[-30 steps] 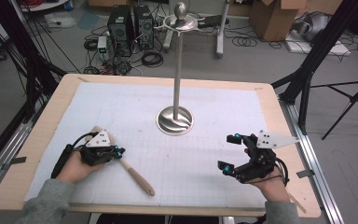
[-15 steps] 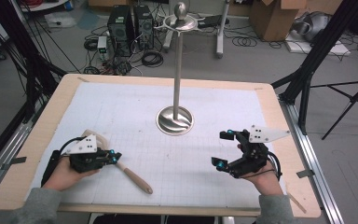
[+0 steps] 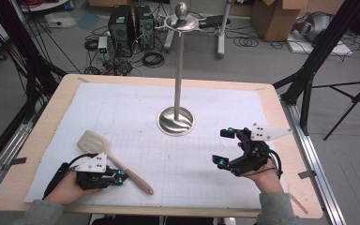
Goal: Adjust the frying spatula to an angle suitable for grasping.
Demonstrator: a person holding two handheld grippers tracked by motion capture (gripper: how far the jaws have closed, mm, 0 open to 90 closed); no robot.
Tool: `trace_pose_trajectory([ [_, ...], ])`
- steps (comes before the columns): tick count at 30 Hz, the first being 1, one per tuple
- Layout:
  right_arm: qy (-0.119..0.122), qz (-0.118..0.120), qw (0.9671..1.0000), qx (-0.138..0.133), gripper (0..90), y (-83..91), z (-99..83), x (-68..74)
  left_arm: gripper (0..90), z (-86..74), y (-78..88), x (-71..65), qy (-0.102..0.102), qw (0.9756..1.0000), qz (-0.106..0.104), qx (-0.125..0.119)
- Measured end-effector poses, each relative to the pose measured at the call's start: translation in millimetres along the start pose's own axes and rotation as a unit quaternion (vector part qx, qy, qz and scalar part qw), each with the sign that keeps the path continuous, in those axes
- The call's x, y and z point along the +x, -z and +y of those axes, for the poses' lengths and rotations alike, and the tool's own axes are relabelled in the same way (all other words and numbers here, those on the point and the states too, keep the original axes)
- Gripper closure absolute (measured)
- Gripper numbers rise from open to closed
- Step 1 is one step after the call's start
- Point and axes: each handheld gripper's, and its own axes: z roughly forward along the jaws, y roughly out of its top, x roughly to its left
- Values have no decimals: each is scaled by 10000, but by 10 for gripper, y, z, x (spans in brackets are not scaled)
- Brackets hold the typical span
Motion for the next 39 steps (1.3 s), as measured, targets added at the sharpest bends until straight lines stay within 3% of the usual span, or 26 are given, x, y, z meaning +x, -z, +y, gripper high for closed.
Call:
trace_pose_trajectory([
  [3,15,6,10000,-8,18,0,2,-6,895,-16,-41,-23,-21,9999,-61,98],
  [9,-12,7,10000,1,18,-3,1,-5,895,28,-117,9,17,9998,125,184],
  [12,-14,-2,10000,29,18,-4,0,4,896,73,-164,37,-73,9997,230,96],
  [16,-8,-30,10000,47,18,4,-3,13,898,110,-182,91,-49,9998,200,-35],
  [23,-38,-102,9999,48,18,40,-26,21,898,165,-244,118,-166,9995,267,13],
  [29,-55,-135,9999,79,18,59,-41,34,898,246,-327,148,-308,9984,456,116],
  [39,-43,-202,9997,107,18,89,-73,32,898,362,-503,265,-190,9964,818,68],
])
